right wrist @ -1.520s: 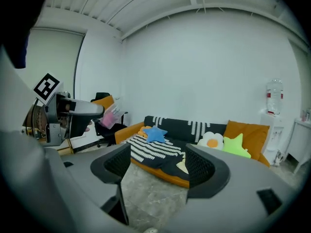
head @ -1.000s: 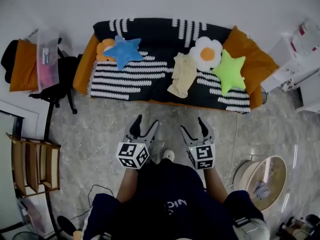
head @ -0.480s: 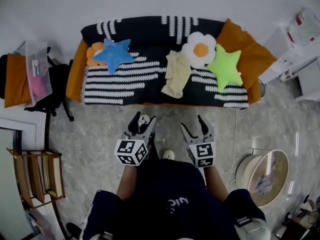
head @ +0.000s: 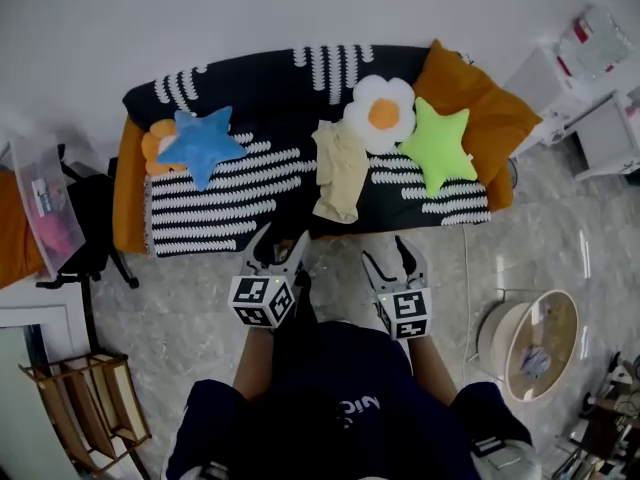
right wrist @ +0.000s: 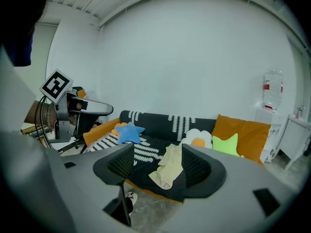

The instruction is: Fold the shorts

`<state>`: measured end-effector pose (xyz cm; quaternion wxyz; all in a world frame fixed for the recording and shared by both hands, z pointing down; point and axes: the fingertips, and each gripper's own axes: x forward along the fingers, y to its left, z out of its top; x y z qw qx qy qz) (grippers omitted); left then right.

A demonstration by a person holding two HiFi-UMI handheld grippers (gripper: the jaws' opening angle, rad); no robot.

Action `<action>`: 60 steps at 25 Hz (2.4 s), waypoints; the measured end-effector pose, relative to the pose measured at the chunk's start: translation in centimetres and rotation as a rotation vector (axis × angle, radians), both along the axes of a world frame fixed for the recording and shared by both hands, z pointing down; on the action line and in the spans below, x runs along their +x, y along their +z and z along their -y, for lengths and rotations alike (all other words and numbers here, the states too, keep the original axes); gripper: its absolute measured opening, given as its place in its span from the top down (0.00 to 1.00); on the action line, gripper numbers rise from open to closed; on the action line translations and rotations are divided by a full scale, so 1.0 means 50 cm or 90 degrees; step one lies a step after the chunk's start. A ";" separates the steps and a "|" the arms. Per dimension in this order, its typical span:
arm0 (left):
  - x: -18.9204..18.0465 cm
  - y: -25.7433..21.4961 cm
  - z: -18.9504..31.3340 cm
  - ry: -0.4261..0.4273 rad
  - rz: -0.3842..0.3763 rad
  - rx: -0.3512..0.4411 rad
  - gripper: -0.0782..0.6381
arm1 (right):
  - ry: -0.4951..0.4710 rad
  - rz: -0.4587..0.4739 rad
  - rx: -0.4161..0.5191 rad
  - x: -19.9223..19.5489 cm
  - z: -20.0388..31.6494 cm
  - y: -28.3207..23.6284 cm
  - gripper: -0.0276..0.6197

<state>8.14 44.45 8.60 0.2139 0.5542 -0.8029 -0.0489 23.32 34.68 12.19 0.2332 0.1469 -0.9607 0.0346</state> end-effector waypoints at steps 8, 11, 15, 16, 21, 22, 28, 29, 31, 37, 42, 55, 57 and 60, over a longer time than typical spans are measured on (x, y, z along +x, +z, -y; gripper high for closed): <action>-0.212 0.004 0.109 0.075 -0.015 -0.015 0.52 | 0.043 -0.022 -0.004 -0.215 0.061 -0.012 0.50; -0.274 0.007 0.139 0.095 -0.020 -0.019 0.52 | 0.057 -0.032 -0.011 -0.275 0.078 -0.007 0.50; -0.342 0.024 0.170 0.115 -0.030 -0.035 0.52 | 0.070 -0.042 -0.012 -0.341 0.105 0.001 0.50; -0.354 0.029 0.177 0.118 -0.034 -0.039 0.52 | 0.069 -0.044 -0.010 -0.355 0.111 0.004 0.50; -0.394 0.065 0.217 0.142 -0.048 -0.063 0.52 | 0.026 -0.068 0.005 -0.435 0.145 0.020 0.50; -0.399 0.072 0.226 0.147 -0.047 -0.069 0.52 | 0.021 -0.069 0.007 -0.450 0.157 0.020 0.50; -0.428 0.099 0.298 0.130 -0.052 -0.080 0.52 | -0.001 -0.057 0.014 -0.519 0.252 0.020 0.50; -0.434 0.104 0.316 0.122 -0.050 -0.082 0.52 | -0.010 -0.057 0.012 -0.529 0.272 0.022 0.50; -0.448 0.115 0.349 0.103 -0.046 -0.092 0.52 | -0.036 -0.059 0.008 -0.548 0.309 0.032 0.50; -0.514 0.159 0.474 0.048 -0.040 -0.123 0.52 | -0.116 -0.072 0.008 -0.631 0.469 0.067 0.50; -0.576 0.229 0.593 0.059 -0.025 -0.158 0.52 | -0.169 -0.086 0.029 -0.732 0.605 0.117 0.51; -0.670 0.513 0.738 0.124 -0.042 -0.301 0.54 | -0.336 -0.183 -0.002 -0.894 0.688 0.379 0.54; -0.687 0.568 0.762 0.147 -0.040 -0.319 0.54 | -0.344 -0.192 -0.003 -0.907 0.701 0.420 0.55; -0.693 0.651 0.805 0.203 -0.036 -0.348 0.55 | -0.353 -0.211 -0.001 -0.918 0.726 0.482 0.56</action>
